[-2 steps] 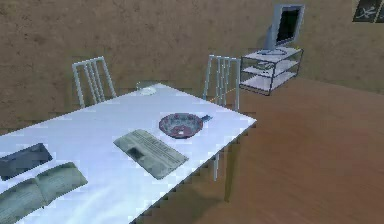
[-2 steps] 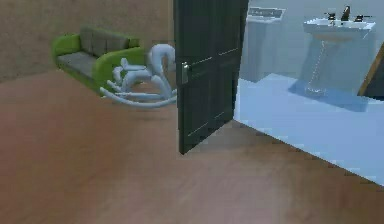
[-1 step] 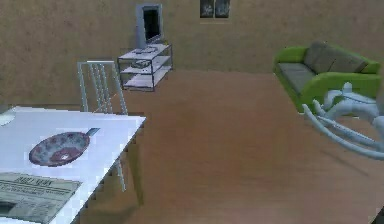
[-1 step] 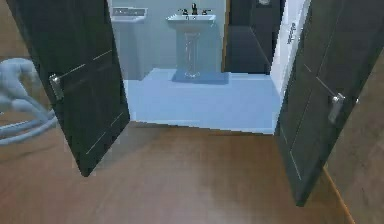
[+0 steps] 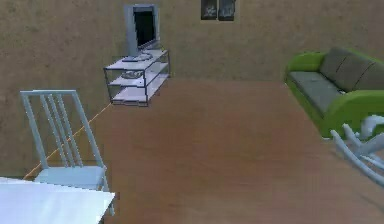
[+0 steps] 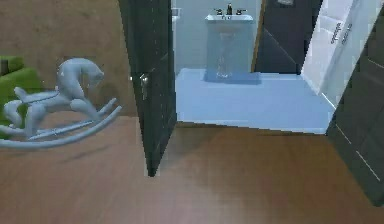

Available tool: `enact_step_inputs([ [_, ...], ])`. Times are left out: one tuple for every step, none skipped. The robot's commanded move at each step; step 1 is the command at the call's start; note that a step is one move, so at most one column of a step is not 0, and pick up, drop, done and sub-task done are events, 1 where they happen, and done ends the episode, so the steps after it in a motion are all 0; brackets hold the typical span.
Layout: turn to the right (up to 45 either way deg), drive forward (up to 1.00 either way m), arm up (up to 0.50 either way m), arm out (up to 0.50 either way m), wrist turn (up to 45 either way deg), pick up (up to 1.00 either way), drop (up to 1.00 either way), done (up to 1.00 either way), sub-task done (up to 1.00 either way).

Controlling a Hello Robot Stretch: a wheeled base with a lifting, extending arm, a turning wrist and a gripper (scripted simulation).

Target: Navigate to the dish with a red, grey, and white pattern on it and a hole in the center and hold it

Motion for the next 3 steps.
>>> enact_step_inputs([
  [-45.0, 0.00, 0.00, 0.00, 0.0, 0.00, 0.00, 0.00, 0.00],
  [-45.0, 0.00, 0.00, 0.00, 0.0, 0.00, 0.00, 0.00, 0.00],
  [-45.0, 0.00, 0.00, 0.00, 0.0, 0.00, 0.00, 0.00, 0.00],
])
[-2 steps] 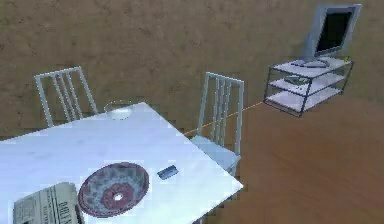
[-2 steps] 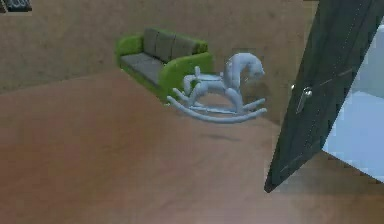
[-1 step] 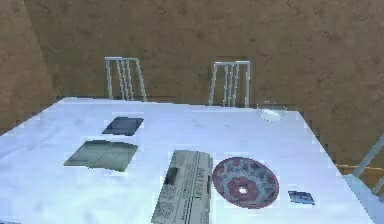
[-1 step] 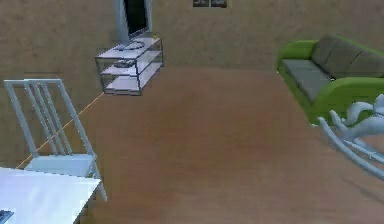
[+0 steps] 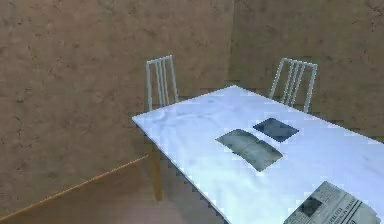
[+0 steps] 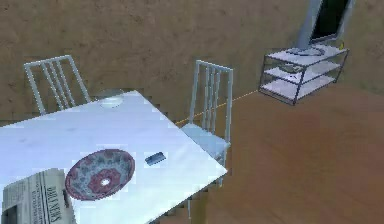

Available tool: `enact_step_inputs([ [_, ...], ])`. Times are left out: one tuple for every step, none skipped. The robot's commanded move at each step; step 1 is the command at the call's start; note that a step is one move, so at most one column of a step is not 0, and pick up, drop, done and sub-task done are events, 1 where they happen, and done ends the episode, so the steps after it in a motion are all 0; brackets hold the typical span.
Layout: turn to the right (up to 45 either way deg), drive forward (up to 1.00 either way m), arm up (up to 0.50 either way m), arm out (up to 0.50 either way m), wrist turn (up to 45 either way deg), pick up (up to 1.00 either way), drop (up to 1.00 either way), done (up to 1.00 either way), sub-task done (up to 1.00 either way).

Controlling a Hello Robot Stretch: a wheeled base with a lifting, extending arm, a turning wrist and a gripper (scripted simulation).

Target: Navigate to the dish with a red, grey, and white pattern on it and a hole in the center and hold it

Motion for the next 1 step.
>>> enact_step_inputs([
  [-21.0, 0.00, 0.00, 0.00, 0.0, 0.00, 0.00, 0.00, 0.00],
])
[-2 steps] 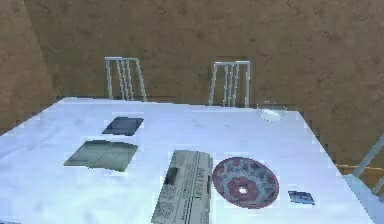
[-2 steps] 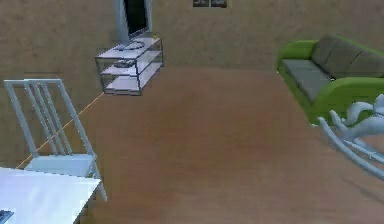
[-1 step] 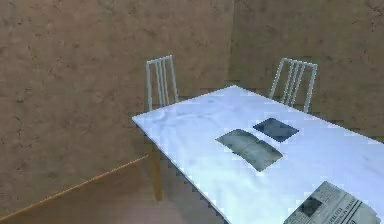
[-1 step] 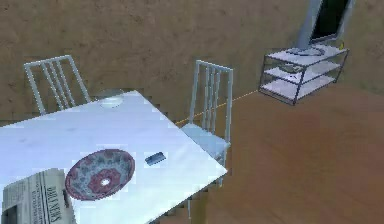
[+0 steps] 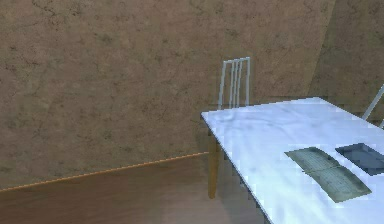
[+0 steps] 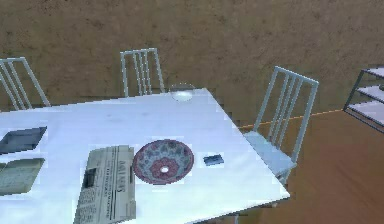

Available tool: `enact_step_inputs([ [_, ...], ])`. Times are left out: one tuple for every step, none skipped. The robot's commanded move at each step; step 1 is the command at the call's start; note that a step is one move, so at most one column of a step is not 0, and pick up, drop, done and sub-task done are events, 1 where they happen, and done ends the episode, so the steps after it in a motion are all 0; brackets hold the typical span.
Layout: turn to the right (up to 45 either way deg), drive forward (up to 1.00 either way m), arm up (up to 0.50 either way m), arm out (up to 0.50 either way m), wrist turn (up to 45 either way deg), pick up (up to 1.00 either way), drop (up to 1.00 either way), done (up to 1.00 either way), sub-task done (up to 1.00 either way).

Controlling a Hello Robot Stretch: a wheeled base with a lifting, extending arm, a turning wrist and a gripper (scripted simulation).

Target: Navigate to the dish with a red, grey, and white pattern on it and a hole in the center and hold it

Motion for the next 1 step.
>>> enact_step_inputs([
  [0.0, 0.00, 0.50, 0.00, 0.0, 0.00, 0.00, 0.00, 0.00],
])
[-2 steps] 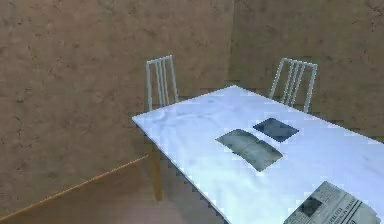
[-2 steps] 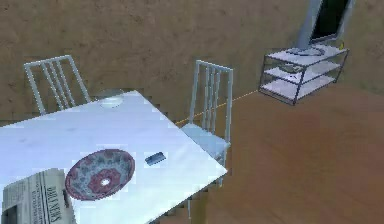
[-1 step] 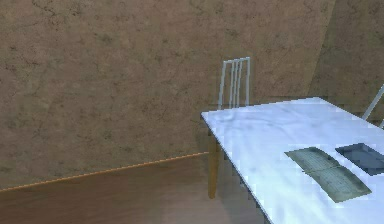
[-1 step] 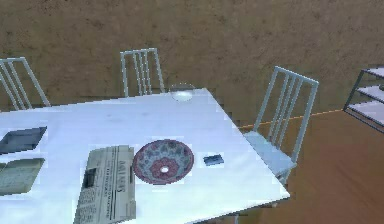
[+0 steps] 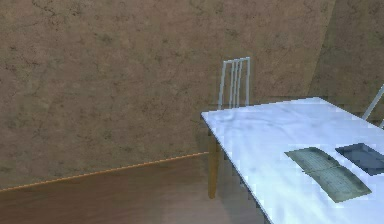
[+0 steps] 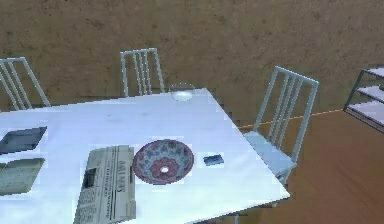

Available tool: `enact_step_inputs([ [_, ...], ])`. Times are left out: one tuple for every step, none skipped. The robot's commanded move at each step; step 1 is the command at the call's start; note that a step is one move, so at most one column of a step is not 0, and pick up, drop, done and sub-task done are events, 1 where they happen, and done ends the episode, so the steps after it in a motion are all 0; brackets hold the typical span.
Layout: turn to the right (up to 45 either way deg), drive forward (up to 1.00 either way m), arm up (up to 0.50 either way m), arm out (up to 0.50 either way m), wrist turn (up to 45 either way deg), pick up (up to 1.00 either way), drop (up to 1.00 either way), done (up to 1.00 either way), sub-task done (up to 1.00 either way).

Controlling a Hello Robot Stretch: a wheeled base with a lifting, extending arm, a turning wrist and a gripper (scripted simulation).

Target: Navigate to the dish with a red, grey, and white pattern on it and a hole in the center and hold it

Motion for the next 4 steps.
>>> enact_step_inputs([
  [0.0, 0.00, 0.38, 0.00, 0.0, 0.00, 0.00, 0.00, 0.00],
  [0.0, 0.00, 0.00, 0.20, 0.0, 0.00, 0.00, 0.00, 0.00],
  [0.0, 0.00, 0.00, 0.00, 45.0, 0.00, 0.00, 0.00, 0.00],
  [0.0, 0.00, 0.00, 0.00, 45.0, 0.00, 0.00, 0.00, 0.00],
])
